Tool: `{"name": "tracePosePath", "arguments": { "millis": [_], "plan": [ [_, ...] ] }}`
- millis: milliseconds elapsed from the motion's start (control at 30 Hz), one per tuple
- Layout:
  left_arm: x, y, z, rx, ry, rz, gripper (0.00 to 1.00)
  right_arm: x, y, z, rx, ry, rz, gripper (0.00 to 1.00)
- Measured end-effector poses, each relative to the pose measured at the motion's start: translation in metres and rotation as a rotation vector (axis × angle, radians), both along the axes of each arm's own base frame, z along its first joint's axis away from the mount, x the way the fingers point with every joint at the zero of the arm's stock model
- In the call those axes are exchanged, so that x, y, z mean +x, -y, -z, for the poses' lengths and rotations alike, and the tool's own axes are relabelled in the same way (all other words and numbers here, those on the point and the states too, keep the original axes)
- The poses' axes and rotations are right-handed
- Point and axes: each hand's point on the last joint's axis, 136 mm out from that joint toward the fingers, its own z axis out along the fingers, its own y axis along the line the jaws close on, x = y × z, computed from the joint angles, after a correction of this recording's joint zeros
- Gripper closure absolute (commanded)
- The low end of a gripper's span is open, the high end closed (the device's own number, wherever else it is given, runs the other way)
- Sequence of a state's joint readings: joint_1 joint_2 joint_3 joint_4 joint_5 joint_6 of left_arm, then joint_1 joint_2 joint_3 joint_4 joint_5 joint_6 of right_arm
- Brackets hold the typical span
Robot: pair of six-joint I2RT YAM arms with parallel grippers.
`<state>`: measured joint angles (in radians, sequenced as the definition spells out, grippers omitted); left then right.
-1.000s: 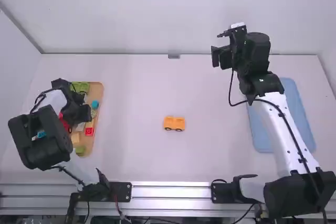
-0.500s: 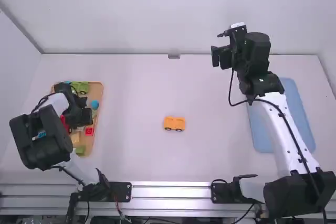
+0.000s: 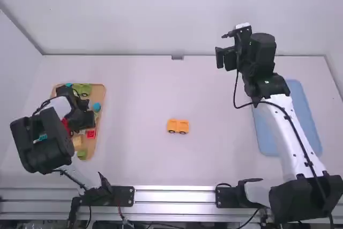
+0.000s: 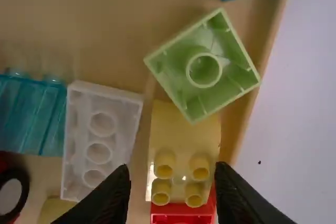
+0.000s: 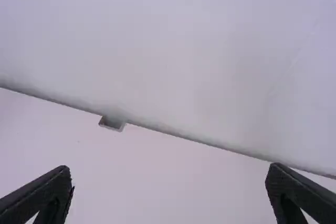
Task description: Assemble lego blocks to make yellow taxi
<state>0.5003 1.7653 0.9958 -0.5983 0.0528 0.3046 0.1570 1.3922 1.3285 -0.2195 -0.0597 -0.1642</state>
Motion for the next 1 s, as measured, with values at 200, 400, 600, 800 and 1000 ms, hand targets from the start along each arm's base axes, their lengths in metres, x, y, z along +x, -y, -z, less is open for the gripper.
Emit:
{"name": "tracePosePath", "arguments": {
  "millis": [200, 400, 600, 800, 1000],
  "plan": [
    [0.003, -0.001, 0.005, 0.012, 0.023, 0.0, 0.58, 0.0, 0.0, 0.0, 0.002, -0.001, 0.001, 0.02],
    [-0.004, 0.002, 0.011, 0.006, 0.011, 0.0, 0.59, 0.0, -0.001, -0.001, 0.021, 0.0, 0.005, 0.02],
    [0.001, 0.0, 0.01, 0.012, 0.03, -0.005, 0.63, 0.002, 0.0, -0.005, 0.054, 0.008, 0.02, 0.02],
    [0.001, 0.0, 0.01, 0.011, 0.031, -0.023, 0.64, 0.002, 0.0, -0.005, 0.063, 0.006, 0.023, 0.02],
    [-0.004, -0.003, 0.005, 0.016, -0.011, -0.082, 0.64, 0.002, -0.001, -0.005, 0.066, 0.006, 0.022, 0.02]
  ]
}}
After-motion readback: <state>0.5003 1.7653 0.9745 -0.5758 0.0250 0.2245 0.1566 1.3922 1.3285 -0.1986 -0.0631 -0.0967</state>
